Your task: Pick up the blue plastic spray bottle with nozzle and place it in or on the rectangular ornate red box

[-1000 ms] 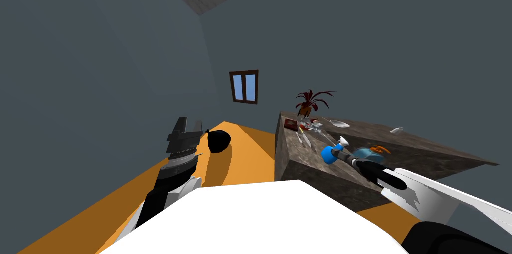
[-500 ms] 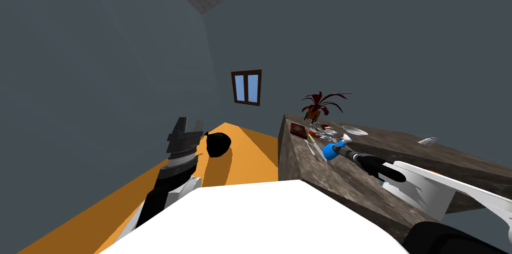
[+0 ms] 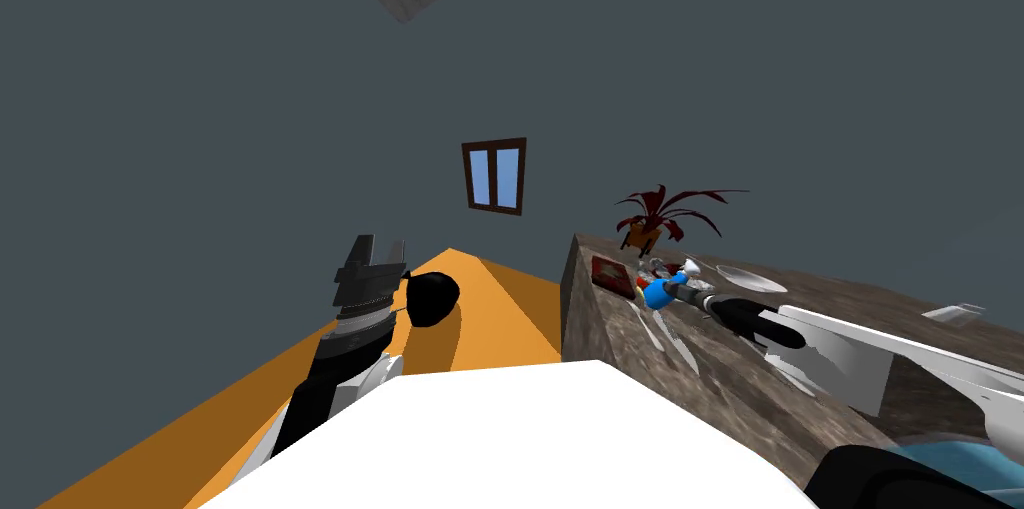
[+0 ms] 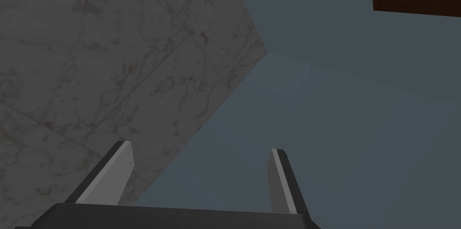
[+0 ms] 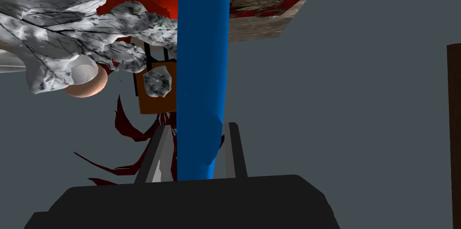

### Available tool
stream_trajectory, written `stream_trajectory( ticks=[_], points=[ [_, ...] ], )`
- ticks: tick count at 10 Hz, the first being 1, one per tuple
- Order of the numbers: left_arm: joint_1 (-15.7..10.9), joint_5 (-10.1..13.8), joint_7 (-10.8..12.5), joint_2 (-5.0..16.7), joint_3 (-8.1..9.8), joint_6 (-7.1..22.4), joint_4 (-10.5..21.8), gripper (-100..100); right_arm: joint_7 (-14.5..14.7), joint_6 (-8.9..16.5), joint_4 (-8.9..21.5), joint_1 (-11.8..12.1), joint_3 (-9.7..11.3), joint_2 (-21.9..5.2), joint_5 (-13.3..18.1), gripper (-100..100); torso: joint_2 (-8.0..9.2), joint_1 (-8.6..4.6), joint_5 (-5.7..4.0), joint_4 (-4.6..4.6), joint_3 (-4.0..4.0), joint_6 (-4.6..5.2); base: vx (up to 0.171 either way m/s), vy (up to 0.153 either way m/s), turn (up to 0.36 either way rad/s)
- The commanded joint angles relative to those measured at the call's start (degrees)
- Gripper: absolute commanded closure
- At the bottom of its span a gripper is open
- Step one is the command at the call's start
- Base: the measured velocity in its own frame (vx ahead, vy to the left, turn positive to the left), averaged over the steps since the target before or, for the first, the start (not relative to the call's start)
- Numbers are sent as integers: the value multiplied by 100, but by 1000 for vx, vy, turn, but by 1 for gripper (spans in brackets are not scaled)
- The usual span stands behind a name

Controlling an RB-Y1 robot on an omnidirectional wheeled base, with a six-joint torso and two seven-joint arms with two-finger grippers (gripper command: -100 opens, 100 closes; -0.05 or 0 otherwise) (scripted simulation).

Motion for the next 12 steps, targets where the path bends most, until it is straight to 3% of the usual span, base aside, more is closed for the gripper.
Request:
stream_trajectory(
  ticks=[1, 6, 7, 8, 12],
  points=[
    [0, 0, 0, 0, 0, 0, 0, 0, -76, -140, 113, 21, -28, -210, 45, 100, 0, 0, 0, 0, 0, 0, 259, -59, 48],
    [0, 0, 0, 0, 0, 0, 0, 0, -293, -472, 385, 94, -107, -766, 198, 100, 15, 10, 7, 2, 8, -9, 210, -52, 42],
    [-1, 0, 0, 0, 0, 0, 0, 0, -268, -416, 344, 109, -122, -705, 165, 100, 14, 18, 7, 0, 6, -14, 93, -16, 29],
    [-2, 0, 0, -1, -1, 0, 0, 0, -278, -427, 348, 103, -135, -724, 168, -100, 53, 27, 4, 6, 26, -4, 20, -4, 8],
    [-3, 0, 0, -1, -1, 1, 0, 0, -277, -426, 347, 101, -135, -725, 167, -100, 113, 34, 6, 22, 64, 1, 3, 0, 1]
  ],
)
